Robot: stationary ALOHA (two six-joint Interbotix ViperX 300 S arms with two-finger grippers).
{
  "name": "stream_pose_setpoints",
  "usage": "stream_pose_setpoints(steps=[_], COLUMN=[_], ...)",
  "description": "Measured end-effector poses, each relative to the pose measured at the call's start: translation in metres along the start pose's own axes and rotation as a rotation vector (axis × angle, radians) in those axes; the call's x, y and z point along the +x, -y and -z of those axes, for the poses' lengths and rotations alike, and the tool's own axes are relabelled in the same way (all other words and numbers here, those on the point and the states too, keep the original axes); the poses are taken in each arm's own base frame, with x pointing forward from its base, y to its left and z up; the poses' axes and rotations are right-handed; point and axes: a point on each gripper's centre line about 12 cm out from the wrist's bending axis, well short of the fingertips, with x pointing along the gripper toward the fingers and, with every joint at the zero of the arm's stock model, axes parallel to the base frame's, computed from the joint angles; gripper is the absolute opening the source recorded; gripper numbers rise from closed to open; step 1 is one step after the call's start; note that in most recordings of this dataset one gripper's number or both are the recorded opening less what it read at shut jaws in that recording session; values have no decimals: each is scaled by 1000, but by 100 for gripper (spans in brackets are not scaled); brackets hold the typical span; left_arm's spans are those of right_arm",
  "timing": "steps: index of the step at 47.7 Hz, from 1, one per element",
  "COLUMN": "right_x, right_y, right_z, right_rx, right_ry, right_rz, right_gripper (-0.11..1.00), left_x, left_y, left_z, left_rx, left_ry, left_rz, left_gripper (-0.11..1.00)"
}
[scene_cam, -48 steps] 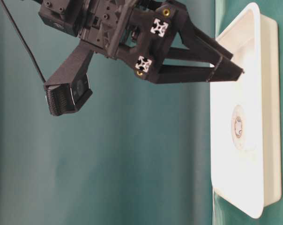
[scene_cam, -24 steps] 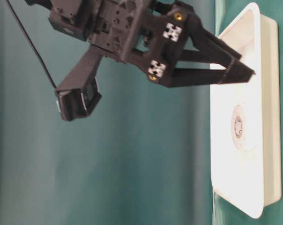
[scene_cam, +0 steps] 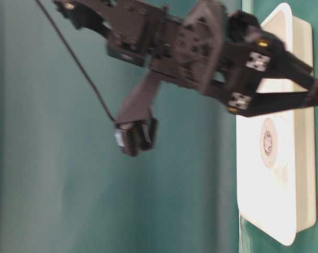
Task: Pick up the tape from a random location and place it into the white case.
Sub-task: 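Lower the right gripper into the yellow roll's hole and close it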
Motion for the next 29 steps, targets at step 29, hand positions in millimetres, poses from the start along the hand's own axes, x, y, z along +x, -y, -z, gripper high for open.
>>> stream_pose_setpoints(steps=[29], right_x=[41], right_y=[3], right_z=[6], right_rx=[83], right_ry=[-34], right_rz=[37], right_gripper=[91], left_x=[0], left_y=[0], left_z=[0], left_rx=[0], left_ry=[-2], left_rz=[0], left_gripper=[96])
